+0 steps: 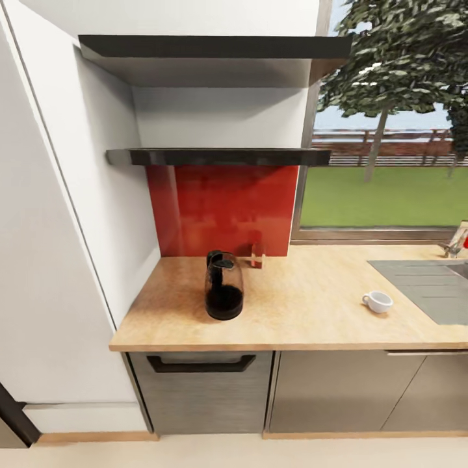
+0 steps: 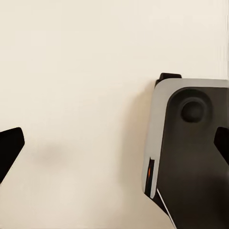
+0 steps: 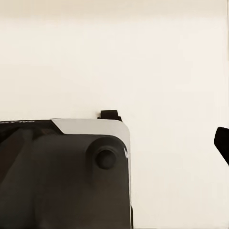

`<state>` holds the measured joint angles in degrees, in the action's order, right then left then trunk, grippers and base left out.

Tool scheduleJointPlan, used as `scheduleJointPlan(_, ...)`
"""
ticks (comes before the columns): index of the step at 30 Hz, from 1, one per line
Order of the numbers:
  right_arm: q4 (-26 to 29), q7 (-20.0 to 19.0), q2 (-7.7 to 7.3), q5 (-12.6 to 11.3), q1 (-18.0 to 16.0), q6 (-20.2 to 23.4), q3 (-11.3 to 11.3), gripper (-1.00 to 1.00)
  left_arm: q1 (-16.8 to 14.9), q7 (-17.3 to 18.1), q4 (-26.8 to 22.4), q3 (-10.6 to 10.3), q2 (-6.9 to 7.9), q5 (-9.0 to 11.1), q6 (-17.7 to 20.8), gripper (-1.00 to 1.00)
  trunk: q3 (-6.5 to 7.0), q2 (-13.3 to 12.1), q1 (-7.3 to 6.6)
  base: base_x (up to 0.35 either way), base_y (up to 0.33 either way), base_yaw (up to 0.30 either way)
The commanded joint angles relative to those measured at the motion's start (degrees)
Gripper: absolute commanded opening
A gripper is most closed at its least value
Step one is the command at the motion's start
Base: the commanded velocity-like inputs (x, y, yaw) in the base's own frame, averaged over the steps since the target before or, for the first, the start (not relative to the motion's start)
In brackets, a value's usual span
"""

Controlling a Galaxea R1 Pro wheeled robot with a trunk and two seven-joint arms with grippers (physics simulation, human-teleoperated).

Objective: Set up a coffee station on the kitchen countertop: keep the coffee maker on the countertop, move the bottle of coffee from the kitchen shelf to the counter next to the coffee maker, place a paper coffee filter on top of the coffee maker, put the saucer next to the coffee maker with the coffee cup on the saucer, and place the electric kettle next to the coffee maker.

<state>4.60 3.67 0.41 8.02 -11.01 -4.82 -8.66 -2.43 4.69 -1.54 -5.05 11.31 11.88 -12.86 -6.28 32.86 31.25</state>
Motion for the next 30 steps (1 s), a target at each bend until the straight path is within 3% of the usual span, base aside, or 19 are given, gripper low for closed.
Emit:
scheduleJointPlan(1,-0.1,0.2,0.03,0.6,-0.1,-0.2,-0.5,1.00,0.0,0.2,0.0,-0.5,0.02,0.6,-0.2,1.00,-0.10,0.1,0.02,0.002,0.001,-0.296)
scheduleJointPlan(9,-0.1,0.2,0.11,0.6,-0.1,-0.2,-0.5,1.00,0.0,0.2,0.0,-0.5,-0.06,0.6,-0.2,1.00,-0.10,0.1,0.02,0.000,0.066,-0.296)
scheduleJointPlan(30,-0.1,0.2,0.16,0.6,-0.1,-0.2,-0.4,1.00,0.0,0.2,0.0,-0.4,-0.15,0.6,-0.1,1.00,-0.73,0.1,0.02,0.000,0.294,-0.285)
